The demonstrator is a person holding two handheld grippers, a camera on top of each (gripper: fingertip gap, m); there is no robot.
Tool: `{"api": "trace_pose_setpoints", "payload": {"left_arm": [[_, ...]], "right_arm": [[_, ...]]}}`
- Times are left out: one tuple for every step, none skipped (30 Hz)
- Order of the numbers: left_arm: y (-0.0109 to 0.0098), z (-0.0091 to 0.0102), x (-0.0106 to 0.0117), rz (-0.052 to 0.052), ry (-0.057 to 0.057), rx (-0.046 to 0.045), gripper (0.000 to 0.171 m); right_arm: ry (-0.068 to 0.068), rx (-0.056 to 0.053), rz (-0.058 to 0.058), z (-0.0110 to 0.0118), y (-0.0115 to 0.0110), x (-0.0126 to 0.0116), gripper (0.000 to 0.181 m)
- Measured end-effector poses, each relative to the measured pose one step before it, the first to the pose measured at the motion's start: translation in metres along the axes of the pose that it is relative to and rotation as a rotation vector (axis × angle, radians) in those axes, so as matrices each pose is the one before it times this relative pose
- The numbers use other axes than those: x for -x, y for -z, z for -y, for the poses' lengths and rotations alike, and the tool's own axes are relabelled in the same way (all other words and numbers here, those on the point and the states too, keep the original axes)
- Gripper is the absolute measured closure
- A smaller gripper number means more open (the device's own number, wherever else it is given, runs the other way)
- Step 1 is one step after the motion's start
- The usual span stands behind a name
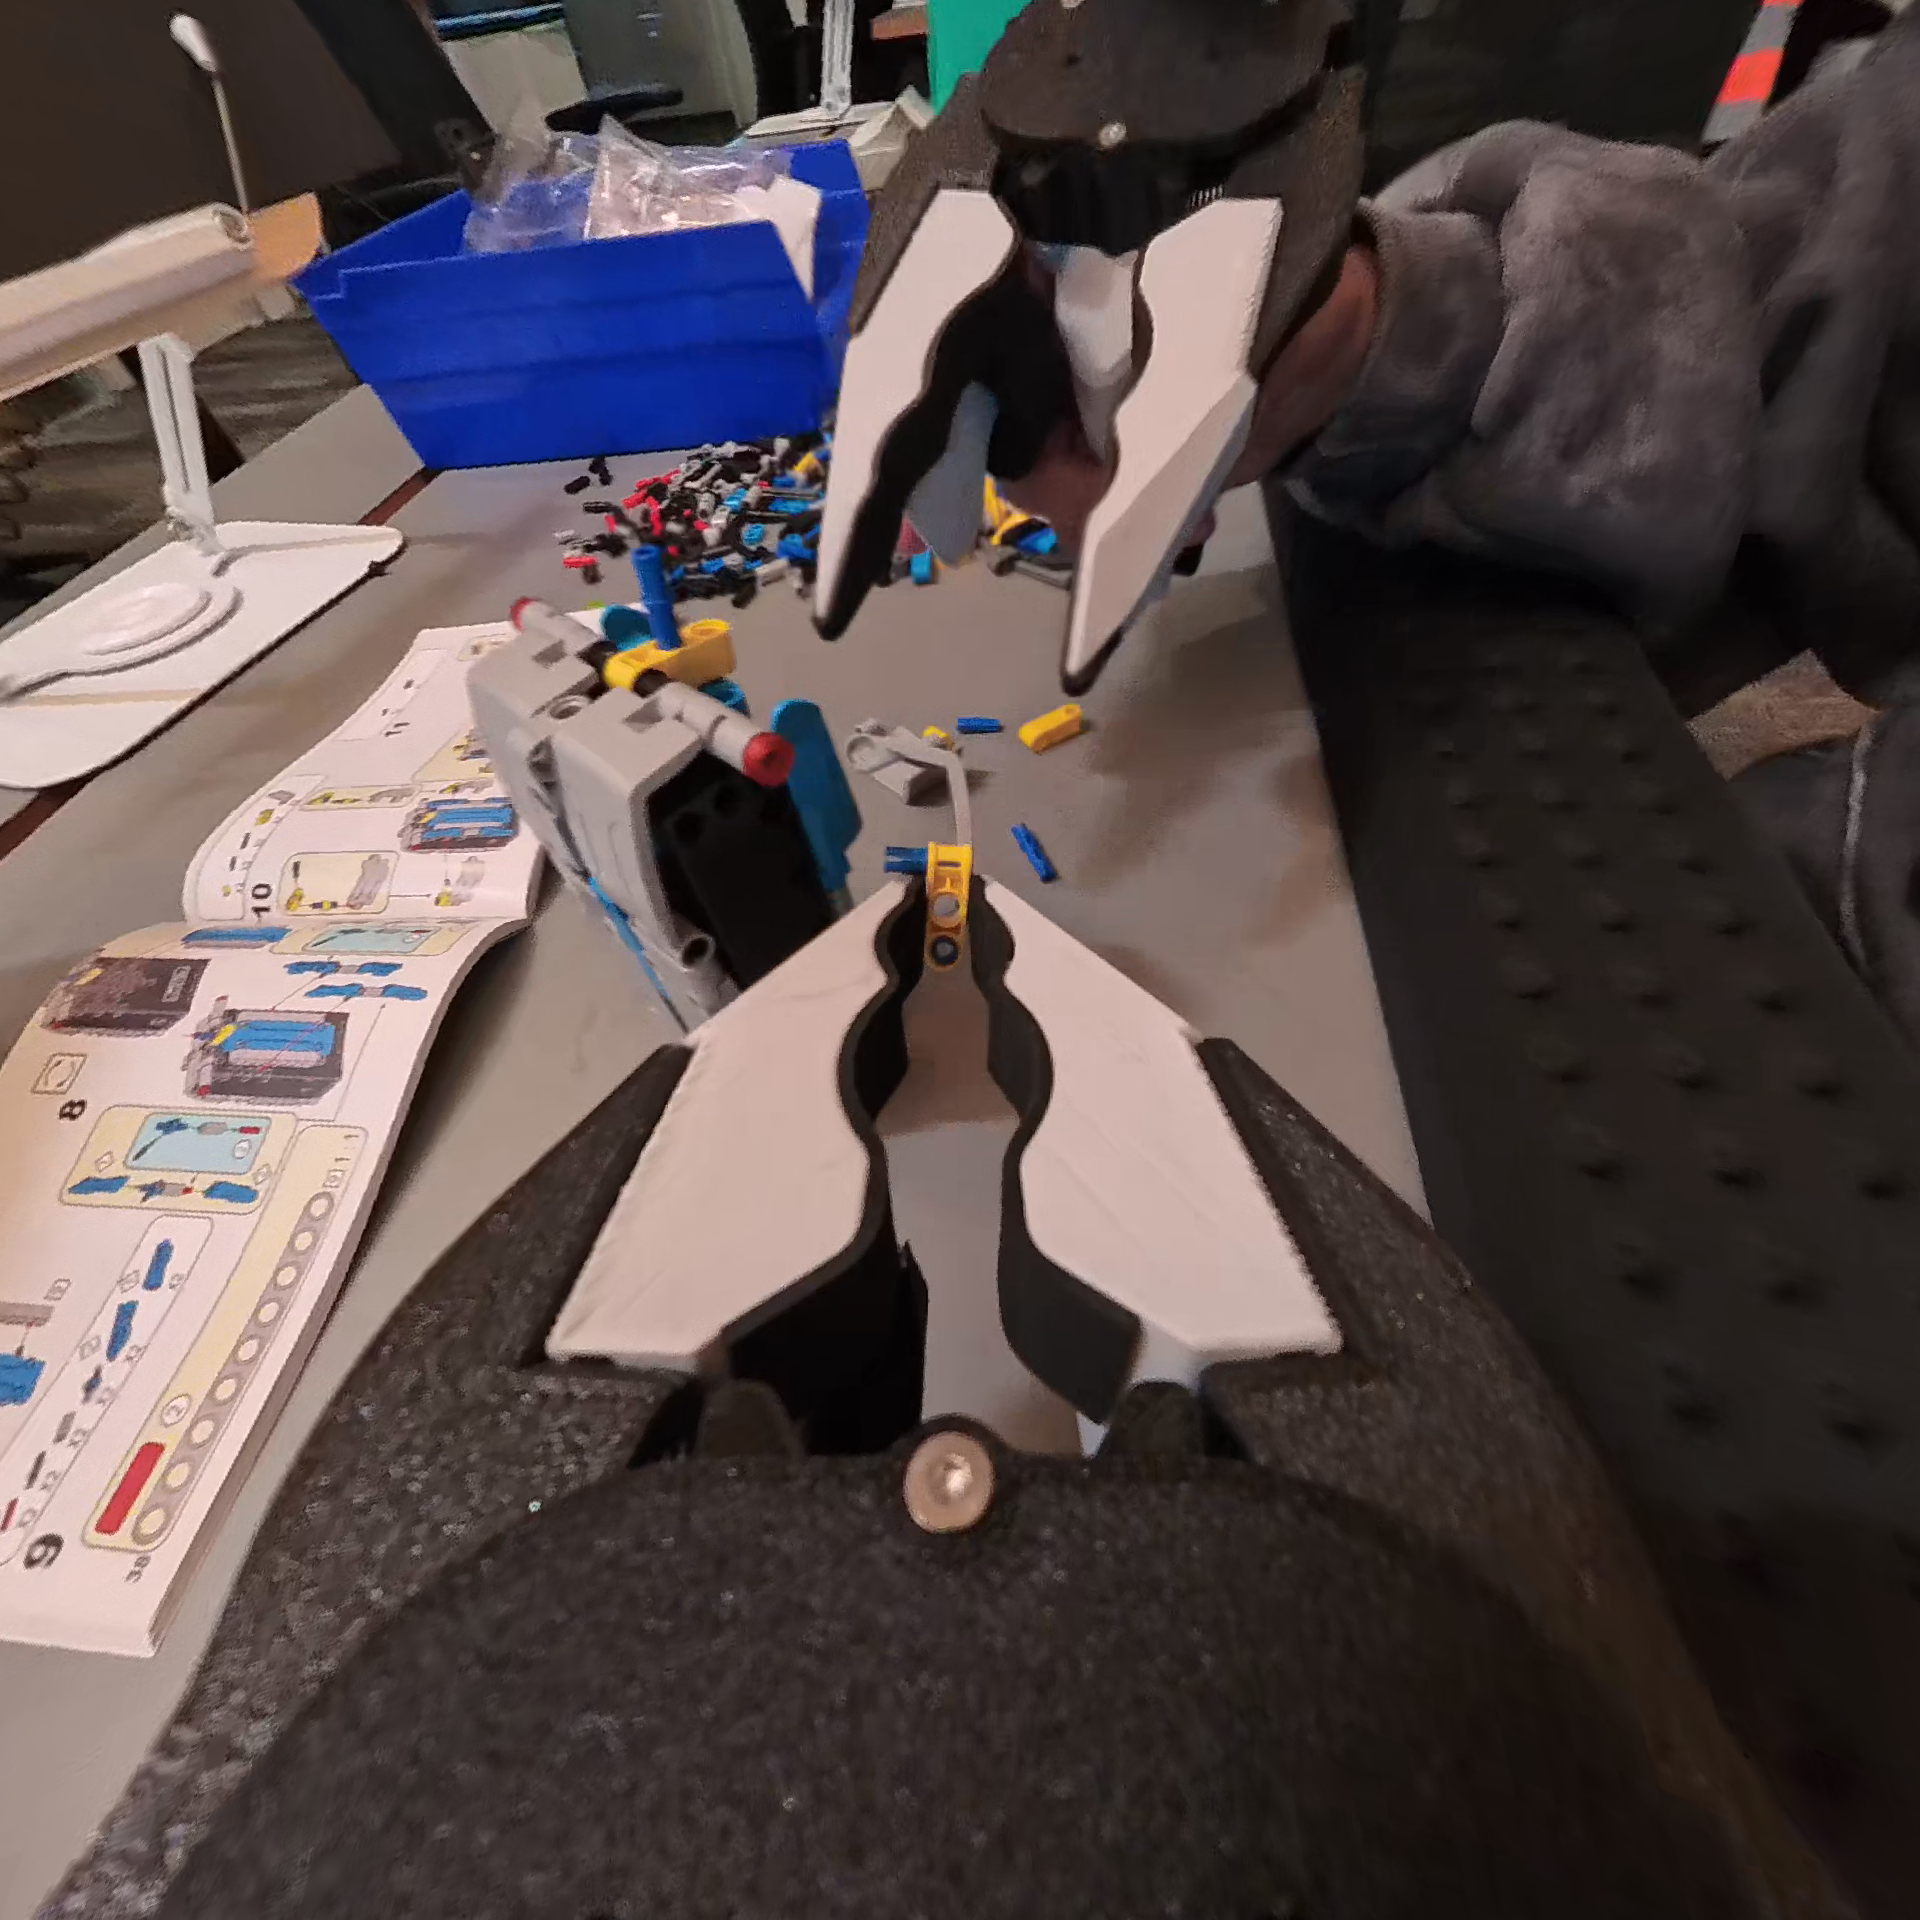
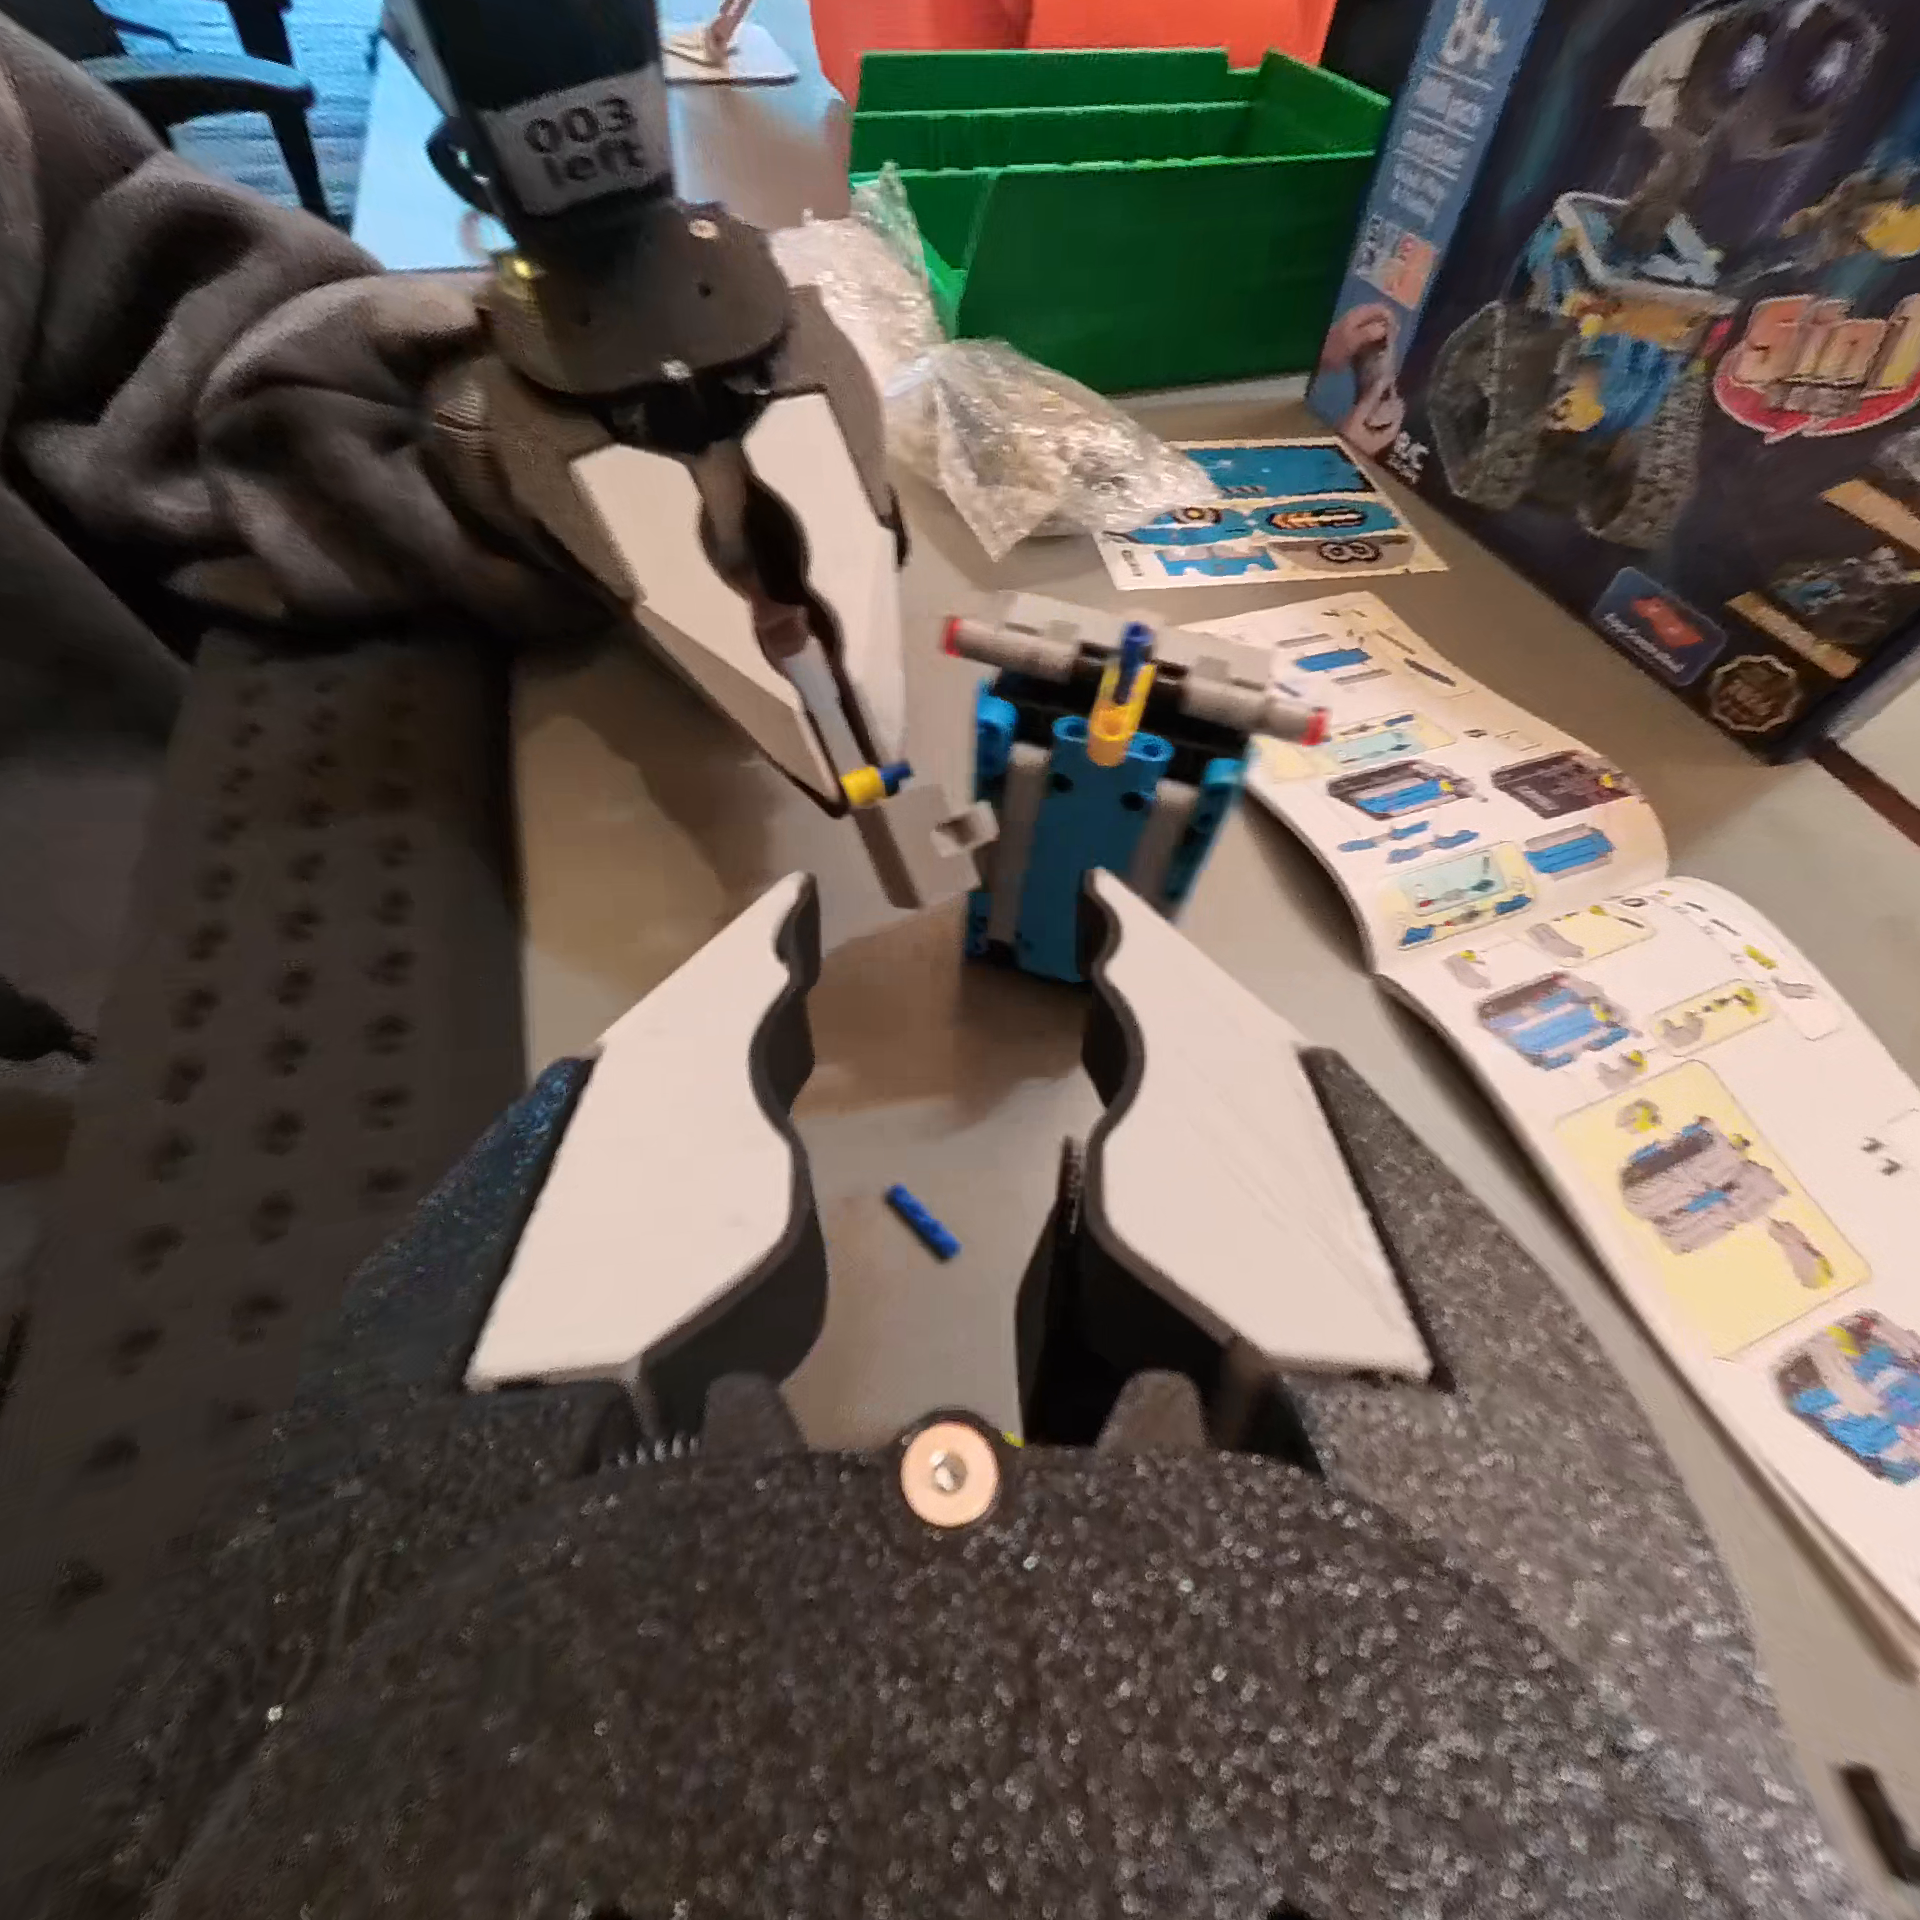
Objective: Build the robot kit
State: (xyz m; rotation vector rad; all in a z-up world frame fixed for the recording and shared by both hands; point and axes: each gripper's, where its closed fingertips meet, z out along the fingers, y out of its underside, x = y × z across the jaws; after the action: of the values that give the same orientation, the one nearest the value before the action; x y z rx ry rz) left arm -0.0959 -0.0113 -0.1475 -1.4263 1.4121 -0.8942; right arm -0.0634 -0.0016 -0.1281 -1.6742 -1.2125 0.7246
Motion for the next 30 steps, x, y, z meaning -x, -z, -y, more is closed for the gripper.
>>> {"api": "trace_pose_setpoints", "payload": {"left_arm": [[0.00033,-0.00006,-0.00364,-0.0119,-0.0247,-0.00064,0.164],[0.00037,0.00062,-0.0043,-0.0166,-0.0227,-0.00255,0.164],[0.00052,0.00107,-0.00346,-0.0115,-0.0166,-0.00431,0.164],[0.00024,0.00025,-0.00362,-0.0147,-0.0139,0.00241,0.164],[0.00017,-0.00064,-0.00352,-0.0145,-0.0127,0.00758,0.164],[0.0,-0.0013,-0.00388,-0.0169,-0.0118,0.0093,0.164],[-0.00023,-0.00202,-0.00278,-0.0104,-0.0104,0.01436,0.164],[-0.00018,-0.00188,-0.00147,-0.0018,-0.0111,0.01116,0.164],[-0.00027,-0.00226,-0.0009,-0.0001,-0.0089,0.01337,0.164],[-0.00019,-0.00097,-0.0002,0.0005,0.0003,0.006,0.164],[-0.00032,-0.00034,-0.00096,-0.007,0.0071,0.00339,0.164],[-0.00065,-0.00055,-0.00116,-0.0071,0.0066,0.00415,0.164],[-0.00082,-0.00062,-0.00047,-0.0003,-0.0006,0.00269,0.164],[-0.00059,-0.00102,-0.00183,-0.0083,0.0001,0.00587,0.164],[-0.0007,-0.00128,-0.00172,-0.0078,0.0009,0.00758,0.164],[-0.00029,-0.00093,-0.00011,0.0028,-0.0058,0.00317,0.164],[0.00024,-0.00018,-0.00014,0.0026,-0.0076,-0.00273,0.164],[0.0008,0.00041,0.00112,0.0069,-0.0033,-0.00609,0.161],[0.00216,0.0013,0.00441,0.0204,0.0029,-0.0059,0.143],[0.00381,0.00222,0.00393,0.0064,0.01,-0.00748,0.13],[0.00603,0.00304,0.00388,-0.0038,0.0147,-0.01418,0.128],[0.00778,0.00367,0.007,0.0065,0.02,-0.02233,0.128],[0.00805,0.00423,0.00812,0.0018,0.0314,-0.03143,0.128],[0.00615,0.00224,0.00937,-0.0079,0.0519,-0.02641,0.125],[0.00271,-0.00177,0.00973,-0.0227,0.0619,-0.00094,0.113],[-0.0006,-0.00185,0.0125,-0.0039,0.0488,0.00873,0.097],[-0.00363,-0.00034,0.00923,-0.0107,0.0258,0.00346,0.082],[-0.00546,-0.00102,0.00377,-0.0341,0.0211,0.01139,0.076],[-0.00626,-0.00189,0.0002,-0.0437,0.0289,0.01738,0.079],[-0.00689,-0.00393,-0.00376,-0.0502,0.0187,0.03088,0.084]], "right_arm": [[-0.0095,0.003,0.0193,0.0001,-0.00217,0.00876,0.131],[-0.009,0.0053,0.0224,-0.00016,-0.00363,0.00804,0.13],[-0.0018,0.015,0.0143,-0.00165,-0.00475,0.00565,0.13],[0.0098,0.0219,0.0081,-0.00274,-0.00527,0.00403,0.13],[0.0147,0.0252,0.0029,-0.00331,-0.0051,0.00287,0.13],[0.0122,0.022,0.0025,-0.00273,-0.00458,0.00254,0.134],[0.0081,0.0154,0.0074,-0.00149,-0.00372,0.00327,0.139],[0.0036,0.0121,-0.0146,-0.00116,-0.00245,-0.00045,0.143],[0.0044,0.0118,-0.0216,-0.00189,-0.00074,-0.00218,0.154],[-0.0018,0.0091,0.0024,-0.00194,-0.00012,0.00092,0.154],[-0.0135,0.0087,0.0052,-0.00206,0.00002,0.00092,0.155],[-0.012,0.0044,0.001,-0.00123,0.00015,0.00096,0.155],[-0.0053,0.0006,-0.0086,-0.00051,0.00023,0.00042,0.155],[0.006,0.0094,-0.0035,-0.00148,0.0,0.00157,0.155],[0.0116,0.015,-0.0036,-0.00201,-0.00044,0.00155,0.155],[0.0031,0.01,-0.0105,-0.00121,-0.00061,0.00021,0.155],[-0.0052,0.0019,-0.0047,-0.00063,-0.00035,0.00013,0.155],[-0.0126,-0.0059,-0.0012,-0.00027,0.00002,-0.00011,0.156],[-0.0122,-0.008,-0.0074,-0.00069,0.00033,-0.00179,0.156],[-0.0106,-0.0093,-0.0038,-0.00085,0.00075,-0.00177,0.155],[-0.0149,-0.0151,0.0006,0.0002,0.00128,-0.00201,0.155],[-0.0224,-0.0209,0.0007,0.0019,0.00164,-0.00278,0.155],[-0.0301,-0.0248,-0.0005,0.003,0.00155,-0.00372,0.156],[-0.0385,-0.0286,0.0045,0.00389,0.00123,-0.0035,0.155],[-0.0459,-0.0288,0.0132,0.00383,0.00035,-0.00242,0.155],[-0.0548,-0.0197,0.0049,0.00224,-0.00082,-0.00414,0.155],[-0.0605,-0.0129,0.0093,0.00098,-0.00158,-0.00384,0.155],[-0.0625,-0.0083,0.0188,0.00041,-0.00232,-0.00253,0.155],[-0.0568,-0.0079,0.0107,0.00051,-0.00242,-0.00328,0.156],[-0.0443,-0.007,0.0009,0.00054,-0.00208,-0.00364,0.156]]}}
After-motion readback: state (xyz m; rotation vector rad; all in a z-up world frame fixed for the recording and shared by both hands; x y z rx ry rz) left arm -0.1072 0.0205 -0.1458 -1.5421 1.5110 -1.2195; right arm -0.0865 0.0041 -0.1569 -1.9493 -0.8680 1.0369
